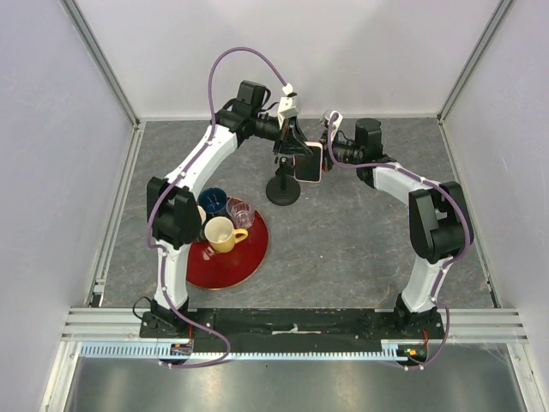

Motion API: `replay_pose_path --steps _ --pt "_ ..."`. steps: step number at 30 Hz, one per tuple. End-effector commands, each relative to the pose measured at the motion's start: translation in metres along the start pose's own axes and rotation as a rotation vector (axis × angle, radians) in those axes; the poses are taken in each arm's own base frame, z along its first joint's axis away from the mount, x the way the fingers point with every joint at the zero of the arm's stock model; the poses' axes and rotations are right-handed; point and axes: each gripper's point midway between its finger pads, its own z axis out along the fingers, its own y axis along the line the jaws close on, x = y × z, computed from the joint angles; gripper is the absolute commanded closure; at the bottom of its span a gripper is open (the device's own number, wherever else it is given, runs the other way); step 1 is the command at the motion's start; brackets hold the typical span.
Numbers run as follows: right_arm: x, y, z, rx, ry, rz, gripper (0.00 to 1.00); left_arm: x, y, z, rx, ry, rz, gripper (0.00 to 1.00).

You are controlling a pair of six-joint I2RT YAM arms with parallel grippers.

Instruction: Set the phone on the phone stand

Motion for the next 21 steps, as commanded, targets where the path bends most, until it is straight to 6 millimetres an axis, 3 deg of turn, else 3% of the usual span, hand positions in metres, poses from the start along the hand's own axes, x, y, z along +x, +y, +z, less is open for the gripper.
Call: replay_pose_path --steps 1,4,5,7,8,10,12,13,16,21 --pt "0.015 0.006 -0.003 -0.007 0.039 0.007 1.0 -0.013 0.001 -0.006 -0.016 0.001 0.041 0.98" --pt "0.017 0.001 -0.005 0.035 0.035 0.011 1.0 -0.009 0.004 -0.008 -0.068 0.033 0.01 0.98" --pt "0.009 0.0 -0.006 0.048 0.013 -0.002 1.0 -0.003 0.007 -0.009 -0.096 0.052 -0.006 0.98" --pt "0.013 -0.002 -0.008 0.086 0.007 0.005 1.0 -0.009 0.006 -0.014 -0.139 0.061 -0.008 0.98" --pt "0.004 -0.004 -0.01 0.103 -0.019 -0.019 1.0 -0.003 0.014 -0.016 -0.203 0.07 -0.034 0.98" --pt "0.004 -0.01 -0.011 0.163 -0.036 -0.019 1.0 -0.022 0.015 -0.025 -0.292 0.047 -0.01 0.98" --pt "0.007 -0.01 -0.01 0.199 -0.049 0.006 1.0 -0.015 0.023 -0.031 -0.39 0.035 -0.023 0.98" --pt "0.002 -0.022 -0.013 0.272 -0.075 -0.01 1.0 -0.012 0.017 -0.035 -0.425 0.036 -0.035 0.98" --pt "0.003 -0.029 -0.013 0.381 -0.119 0.041 1.0 -0.009 0.024 -0.05 -0.58 0.038 -0.081 0.98" --pt "0.009 -0.031 -0.02 0.544 -0.14 0.068 1.0 0.01 0.029 -0.083 -0.841 0.128 -0.141 0.98"
